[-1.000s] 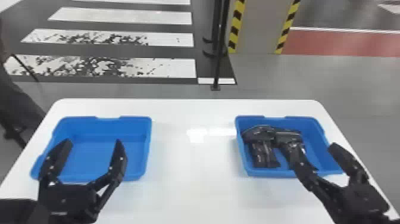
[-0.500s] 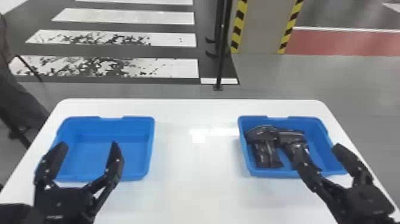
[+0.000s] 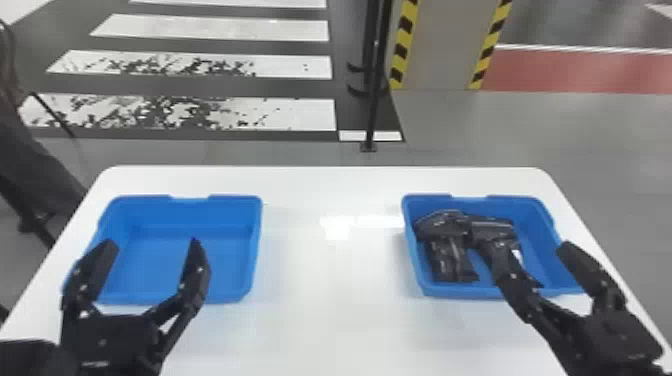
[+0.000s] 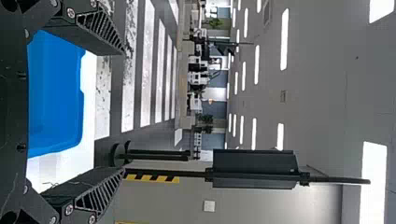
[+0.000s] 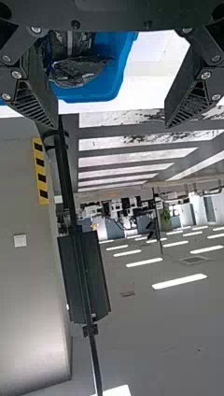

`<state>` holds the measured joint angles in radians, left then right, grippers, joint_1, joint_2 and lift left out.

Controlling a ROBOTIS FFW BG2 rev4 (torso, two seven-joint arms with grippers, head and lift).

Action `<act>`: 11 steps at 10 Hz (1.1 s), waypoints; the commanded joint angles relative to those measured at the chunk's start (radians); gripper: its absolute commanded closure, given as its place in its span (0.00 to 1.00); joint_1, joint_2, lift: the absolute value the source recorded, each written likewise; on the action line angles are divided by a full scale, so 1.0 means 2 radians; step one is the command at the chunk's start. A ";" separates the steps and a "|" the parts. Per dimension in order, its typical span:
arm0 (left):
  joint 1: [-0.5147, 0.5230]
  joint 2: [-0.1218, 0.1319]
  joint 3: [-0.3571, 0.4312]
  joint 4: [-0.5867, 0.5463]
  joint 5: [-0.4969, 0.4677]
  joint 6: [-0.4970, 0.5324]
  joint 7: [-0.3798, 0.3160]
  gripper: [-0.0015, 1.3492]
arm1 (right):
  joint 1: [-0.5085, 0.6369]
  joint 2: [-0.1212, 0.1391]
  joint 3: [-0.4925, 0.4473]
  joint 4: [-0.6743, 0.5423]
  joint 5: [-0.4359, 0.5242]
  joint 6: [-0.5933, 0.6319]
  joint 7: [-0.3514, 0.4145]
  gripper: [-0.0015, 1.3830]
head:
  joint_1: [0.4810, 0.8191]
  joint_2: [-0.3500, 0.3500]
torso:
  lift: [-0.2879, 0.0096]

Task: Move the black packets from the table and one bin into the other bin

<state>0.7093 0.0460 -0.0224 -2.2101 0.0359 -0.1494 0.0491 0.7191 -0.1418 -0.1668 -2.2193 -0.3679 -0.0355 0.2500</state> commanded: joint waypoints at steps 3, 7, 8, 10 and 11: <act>0.001 0.000 0.001 0.000 0.001 -0.005 0.000 0.12 | 0.000 -0.001 0.003 -0.006 -0.001 0.009 0.000 0.14 | 0.63 0.44 | 0.60; 0.001 0.000 0.000 0.000 0.001 -0.010 0.000 0.12 | 0.000 -0.002 0.004 -0.009 0.000 0.009 0.000 0.14 | 0.63 0.45 | 0.60; 0.001 0.001 0.000 0.000 0.002 -0.010 0.000 0.12 | 0.000 -0.002 0.005 -0.009 0.000 0.009 0.000 0.14 | 0.63 0.45 | 0.60; -0.001 0.002 -0.002 0.000 0.002 -0.011 0.000 0.12 | 0.000 -0.002 0.006 -0.010 0.001 0.009 0.000 0.14 | 0.63 0.45 | 0.60; -0.001 0.002 -0.002 0.000 0.002 -0.012 0.000 0.12 | 0.000 -0.002 0.007 -0.010 0.002 0.009 0.001 0.14 | 0.63 0.45 | 0.60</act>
<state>0.7071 0.0490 -0.0262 -2.2101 0.0399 -0.1721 0.0488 0.7190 -0.1457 -0.1549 -2.2393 -0.3637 -0.0173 0.2514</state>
